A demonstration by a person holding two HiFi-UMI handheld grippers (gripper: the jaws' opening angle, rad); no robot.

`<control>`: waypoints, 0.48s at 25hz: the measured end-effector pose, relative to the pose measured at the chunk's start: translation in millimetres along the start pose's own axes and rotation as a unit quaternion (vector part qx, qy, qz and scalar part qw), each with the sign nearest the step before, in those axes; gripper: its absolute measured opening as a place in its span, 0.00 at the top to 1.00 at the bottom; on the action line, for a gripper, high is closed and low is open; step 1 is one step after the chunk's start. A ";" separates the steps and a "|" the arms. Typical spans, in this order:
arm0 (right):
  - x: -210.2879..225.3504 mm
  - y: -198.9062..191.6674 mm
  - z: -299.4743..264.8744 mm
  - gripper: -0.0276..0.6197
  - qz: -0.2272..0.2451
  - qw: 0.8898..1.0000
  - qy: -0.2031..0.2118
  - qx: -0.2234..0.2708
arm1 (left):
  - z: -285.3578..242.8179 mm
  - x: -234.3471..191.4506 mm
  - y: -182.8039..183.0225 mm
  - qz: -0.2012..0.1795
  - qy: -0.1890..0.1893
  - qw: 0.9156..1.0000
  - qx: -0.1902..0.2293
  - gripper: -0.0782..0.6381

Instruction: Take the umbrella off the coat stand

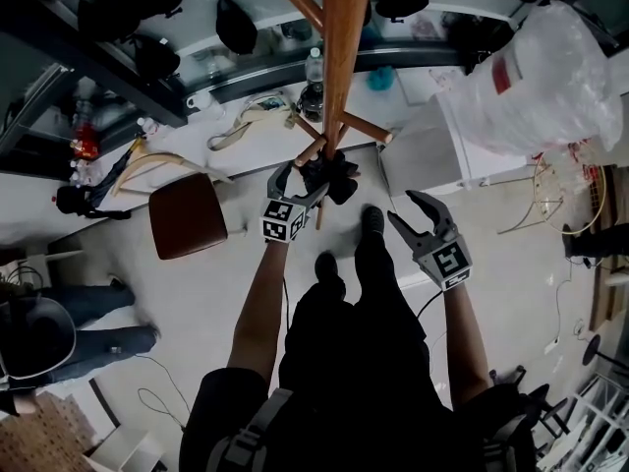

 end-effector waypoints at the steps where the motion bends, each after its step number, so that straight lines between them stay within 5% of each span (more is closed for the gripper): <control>1: 1.0 0.9 1.0 0.61 -0.003 1.000 -0.002 0.002 | -4.6 -0.9 -1.3 0.004 -0.001 1.000 0.001 0.28; 12: 11.5 -11.1 0.3 0.62 -0.002 1.000 0.004 -0.018 | -49.8 -7.6 -13.2 0.012 -0.002 1.000 -0.023 0.23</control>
Point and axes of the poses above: the fingertips, and each gripper's own axes: z backward along the fingers, x to its right, y out of its top, the point moved 3 cm from there along z, backward along the fingers, and after that the axes turned 1 degree about x, right-handed, at the moved point
